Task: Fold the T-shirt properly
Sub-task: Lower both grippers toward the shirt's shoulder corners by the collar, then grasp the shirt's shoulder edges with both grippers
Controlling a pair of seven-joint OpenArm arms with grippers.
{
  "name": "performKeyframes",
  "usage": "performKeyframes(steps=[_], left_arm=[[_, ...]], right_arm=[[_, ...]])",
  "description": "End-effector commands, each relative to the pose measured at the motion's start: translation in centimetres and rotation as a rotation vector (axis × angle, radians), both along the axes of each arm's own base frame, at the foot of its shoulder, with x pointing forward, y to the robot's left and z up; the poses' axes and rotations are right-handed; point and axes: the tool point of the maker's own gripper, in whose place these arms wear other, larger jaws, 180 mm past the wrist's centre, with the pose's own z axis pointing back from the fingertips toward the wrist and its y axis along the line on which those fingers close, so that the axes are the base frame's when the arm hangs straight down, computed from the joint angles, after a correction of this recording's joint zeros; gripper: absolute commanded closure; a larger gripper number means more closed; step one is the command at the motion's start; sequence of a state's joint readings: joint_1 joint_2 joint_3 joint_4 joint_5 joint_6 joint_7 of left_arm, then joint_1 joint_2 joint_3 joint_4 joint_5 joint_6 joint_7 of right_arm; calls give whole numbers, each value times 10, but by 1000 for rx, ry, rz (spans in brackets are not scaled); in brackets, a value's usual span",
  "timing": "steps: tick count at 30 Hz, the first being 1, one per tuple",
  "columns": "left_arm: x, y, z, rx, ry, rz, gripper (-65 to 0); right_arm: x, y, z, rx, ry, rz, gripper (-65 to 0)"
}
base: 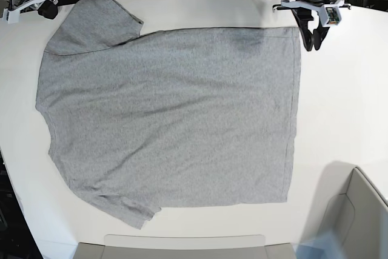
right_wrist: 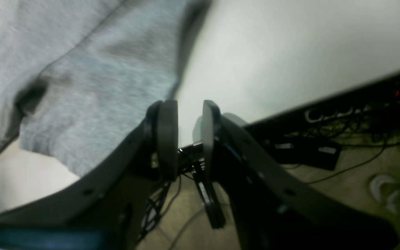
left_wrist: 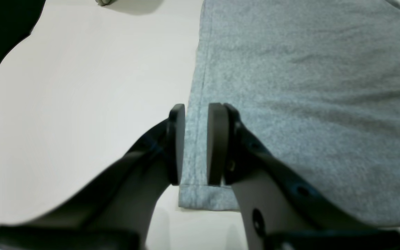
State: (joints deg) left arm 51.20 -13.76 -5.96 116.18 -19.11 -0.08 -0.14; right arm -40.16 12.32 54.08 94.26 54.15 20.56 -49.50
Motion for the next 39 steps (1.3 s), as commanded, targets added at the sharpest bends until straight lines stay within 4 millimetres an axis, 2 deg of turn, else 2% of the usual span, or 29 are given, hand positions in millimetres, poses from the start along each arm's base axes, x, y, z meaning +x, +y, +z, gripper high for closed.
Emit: performKeyframes(steps=[1,5,8,14,21,26,30,34,39], left_arm=[[2,0,10,16,-36,-9,-123],[2,0,10,16,-36,-9,-123],[2,0,10,16,-34,-9,-123],[1,0,9,16,-31,-9,-123],[1,0,9,16,-29,-9,-123],[1,0,9,13,-31,-9,-124],[-1,-9,-1,-18,17,-21,-126],[4,-33,-15,-90,75,-59,-151],[14,-49,-31,-329,154,-15,-184]], right_arm=[[6,-5,10,-11,-46,8,-134],[-1,-8,-2,15,-17,-19,-134],[3,-8,-4,18,-20,-18,-134],[10,11,-12,56,-15,21,-134],[-1,26,-36,121,41,19,-133],[-5,30,-42,140,51,11,-133],[-4,43,-46,163,62,37,-133],[-6,59,-52,192,76,63,-132],[-5,61,-51,196,71,64,-132]])
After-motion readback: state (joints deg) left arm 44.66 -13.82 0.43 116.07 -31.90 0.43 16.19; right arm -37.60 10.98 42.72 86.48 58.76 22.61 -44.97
